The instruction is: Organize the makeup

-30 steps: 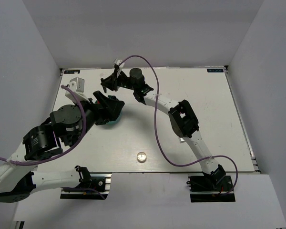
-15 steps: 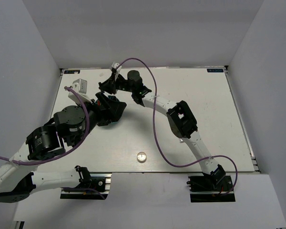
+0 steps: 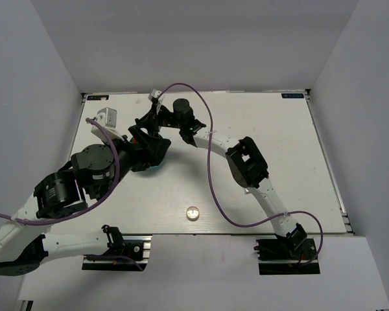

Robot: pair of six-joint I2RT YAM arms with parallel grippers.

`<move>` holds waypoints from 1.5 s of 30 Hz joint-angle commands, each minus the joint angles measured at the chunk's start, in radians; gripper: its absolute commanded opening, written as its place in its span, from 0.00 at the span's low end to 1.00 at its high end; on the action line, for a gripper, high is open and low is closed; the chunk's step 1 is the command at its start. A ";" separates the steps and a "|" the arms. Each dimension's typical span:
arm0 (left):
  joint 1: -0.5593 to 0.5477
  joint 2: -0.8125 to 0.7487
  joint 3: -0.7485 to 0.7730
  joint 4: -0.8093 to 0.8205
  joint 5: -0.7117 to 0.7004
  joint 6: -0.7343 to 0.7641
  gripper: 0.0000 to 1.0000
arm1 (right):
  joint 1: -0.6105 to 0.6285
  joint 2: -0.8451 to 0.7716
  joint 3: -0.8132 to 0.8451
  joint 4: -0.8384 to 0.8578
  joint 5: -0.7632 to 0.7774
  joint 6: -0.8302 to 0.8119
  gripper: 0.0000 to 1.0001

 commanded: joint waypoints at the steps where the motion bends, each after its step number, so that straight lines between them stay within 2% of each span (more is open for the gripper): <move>1: -0.003 -0.013 -0.005 0.009 0.004 -0.006 0.86 | 0.008 -0.002 -0.004 0.009 -0.033 0.001 0.00; 2: -0.003 -0.013 -0.006 0.009 0.004 -0.008 0.86 | 0.008 -0.003 -0.005 0.006 -0.035 -0.002 0.00; 5: -0.003 -0.016 -0.009 0.013 0.004 -0.008 0.86 | 0.007 -0.005 -0.005 -0.007 -0.041 -0.006 0.11; 9: -0.003 -0.014 -0.012 0.013 0.006 -0.008 0.87 | 0.007 -0.006 -0.010 -0.013 -0.041 -0.014 0.28; 17: -0.003 -0.014 -0.012 0.013 0.006 -0.008 0.86 | 0.004 -0.017 -0.013 -0.025 -0.032 -0.026 0.43; 31: -0.003 -0.002 -0.025 0.036 0.023 0.011 0.87 | -0.036 -0.115 -0.010 -0.044 -0.015 -0.063 0.46; 39: -0.003 0.052 -0.034 0.078 0.105 0.051 0.88 | -0.117 -0.275 -0.094 -0.123 0.112 -0.182 0.49; 43: -0.003 0.111 -0.039 0.104 0.177 0.081 0.95 | -0.161 -0.376 -0.143 -0.246 0.177 -0.242 0.60; 45: 0.012 0.159 -0.060 0.127 0.265 0.086 0.98 | -0.187 -0.459 -0.183 -0.361 0.227 -0.305 0.71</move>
